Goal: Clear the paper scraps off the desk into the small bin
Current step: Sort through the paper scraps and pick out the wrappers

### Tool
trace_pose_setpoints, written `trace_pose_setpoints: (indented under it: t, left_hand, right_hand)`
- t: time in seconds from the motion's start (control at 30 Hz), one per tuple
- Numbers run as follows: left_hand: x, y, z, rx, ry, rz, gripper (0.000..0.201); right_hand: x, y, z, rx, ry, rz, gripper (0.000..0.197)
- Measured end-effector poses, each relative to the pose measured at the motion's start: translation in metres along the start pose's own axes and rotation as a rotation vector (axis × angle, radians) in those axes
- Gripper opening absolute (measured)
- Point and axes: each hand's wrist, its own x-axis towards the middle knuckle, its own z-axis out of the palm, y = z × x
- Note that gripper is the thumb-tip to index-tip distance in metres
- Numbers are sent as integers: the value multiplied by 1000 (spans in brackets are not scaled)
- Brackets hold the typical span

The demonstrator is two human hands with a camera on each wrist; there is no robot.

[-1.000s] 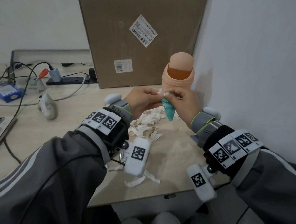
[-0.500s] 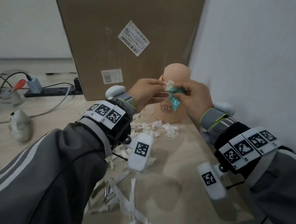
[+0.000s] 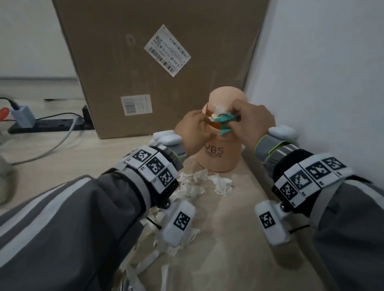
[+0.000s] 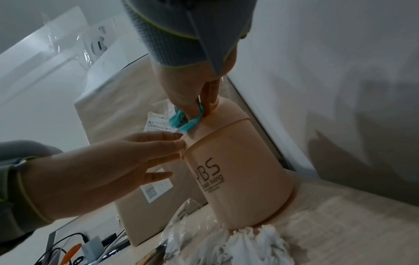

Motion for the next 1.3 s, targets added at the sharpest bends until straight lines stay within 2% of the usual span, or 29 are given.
trace_pose_setpoints:
  t: [0.07, 0.23, 0.33, 0.4, 0.47, 0.57, 0.63, 0.73, 0.8, 0.87, 0.97, 1.1, 1.17, 1.3]
  left_hand:
    - [-1, -1, 1, 8, 8, 15, 33]
    - [-3, 0, 5, -26, 23, 7, 33]
    - [-3, -3, 7, -6, 12, 7, 35]
    - [-3, -4, 8, 16, 2, 10, 38]
    - [-3, -4, 9, 26, -3, 12, 39]
    - [-1, -4, 8, 35, -16, 6, 41]
    - [-1, -5, 7, 38, -30, 3, 42]
    - [-1, -2, 6, 10, -34, -11, 44]
    - [-4, 4, 3, -34, -24, -18, 49]
    - [-8, 8, -2, -121, -18, -14, 61]
    - [-18, 5, -17, -267, 23, 9, 90]
    - [-38, 5, -33, -380, -14, -55, 127]
    - [-48, 6, -40, -440, -20, -45, 143]
    - [-81, 11, -65, -461, -9, -14, 159]
  right_hand:
    - [2, -1, -1, -78, -59, -8, 17]
    - [15, -9, -4, -302, -308, -9, 31]
    - [15, -17, -4, -289, -424, -12, 36]
    - [11, -21, -6, -242, -443, -47, 36]
    - [9, -20, -7, -298, -399, -116, 37]
    - [5, -6, -3, -271, -235, -147, 38]
    - [-3, -1, -4, -271, -249, -163, 33]
    - [-8, -3, -3, -356, -311, -172, 10]
    - [-9, -3, -5, -351, -286, -161, 9]
    - [-11, -2, -9, -319, -245, -183, 13]
    - [-18, -5, -27, -262, -186, -215, 13]
    - [-37, -20, -58, -114, -83, -301, 15]
    - [-46, -29, -70, -14, -19, -371, 17]
    - [-72, -49, -88, 136, 45, -489, 23]
